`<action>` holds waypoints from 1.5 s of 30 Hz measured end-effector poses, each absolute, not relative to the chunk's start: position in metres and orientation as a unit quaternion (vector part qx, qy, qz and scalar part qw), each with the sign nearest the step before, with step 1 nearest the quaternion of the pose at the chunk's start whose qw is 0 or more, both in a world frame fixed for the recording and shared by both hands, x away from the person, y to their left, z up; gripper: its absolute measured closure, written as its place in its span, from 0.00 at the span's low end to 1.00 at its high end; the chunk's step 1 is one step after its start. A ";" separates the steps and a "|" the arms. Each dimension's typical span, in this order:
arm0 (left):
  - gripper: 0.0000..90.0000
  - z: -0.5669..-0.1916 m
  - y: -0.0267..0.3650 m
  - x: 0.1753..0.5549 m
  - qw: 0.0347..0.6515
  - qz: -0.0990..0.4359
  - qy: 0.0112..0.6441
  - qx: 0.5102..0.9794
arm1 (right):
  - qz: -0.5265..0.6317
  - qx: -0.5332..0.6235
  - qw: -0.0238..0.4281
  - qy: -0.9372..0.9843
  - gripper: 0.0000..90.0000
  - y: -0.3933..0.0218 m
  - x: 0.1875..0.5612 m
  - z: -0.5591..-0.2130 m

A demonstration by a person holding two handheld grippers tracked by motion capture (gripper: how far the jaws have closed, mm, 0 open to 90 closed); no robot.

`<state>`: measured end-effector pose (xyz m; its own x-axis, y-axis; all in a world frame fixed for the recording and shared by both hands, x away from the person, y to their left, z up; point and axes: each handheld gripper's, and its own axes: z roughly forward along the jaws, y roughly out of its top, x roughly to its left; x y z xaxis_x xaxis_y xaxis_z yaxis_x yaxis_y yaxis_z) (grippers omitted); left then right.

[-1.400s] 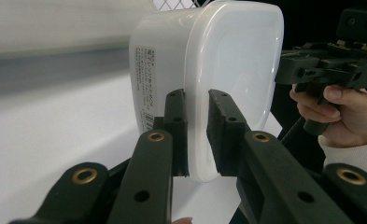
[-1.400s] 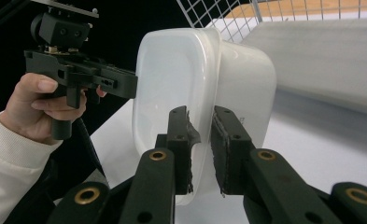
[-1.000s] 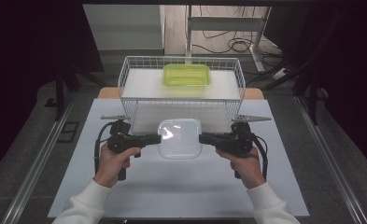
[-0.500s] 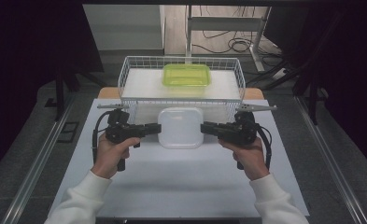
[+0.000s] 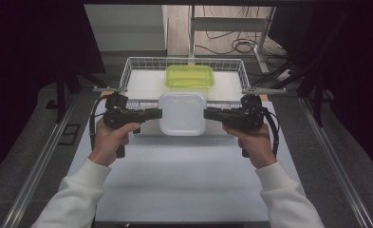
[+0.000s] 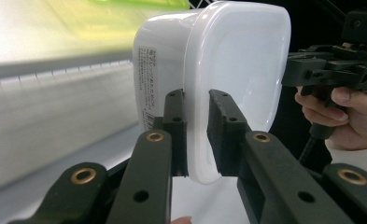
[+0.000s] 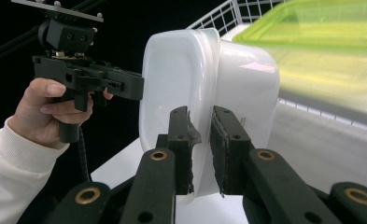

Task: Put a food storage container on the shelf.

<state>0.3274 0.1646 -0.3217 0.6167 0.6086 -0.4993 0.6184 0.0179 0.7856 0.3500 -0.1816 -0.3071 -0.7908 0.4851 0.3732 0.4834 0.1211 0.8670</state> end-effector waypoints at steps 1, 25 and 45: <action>0.87 -0.318 0.164 0.329 0.563 -0.002 0.437 0.701 | 0.580 0.323 0.002 0.748 0.87 -0.182 0.351 -0.304; 0.87 -0.254 0.154 0.368 0.568 0.036 0.422 0.706 | 0.599 0.317 0.023 0.735 0.87 -0.190 0.390 -0.247; 0.86 -0.245 0.156 0.435 0.557 0.000 0.446 0.700 | 0.583 0.345 0.003 0.736 0.87 -0.188 0.453 -0.232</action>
<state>0.4351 0.1556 -0.2446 0.6014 0.6249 -0.4978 0.6253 0.0196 0.7801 0.4526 -0.1876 -0.2317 -0.7613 0.5112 0.3989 0.5054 0.0823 0.8590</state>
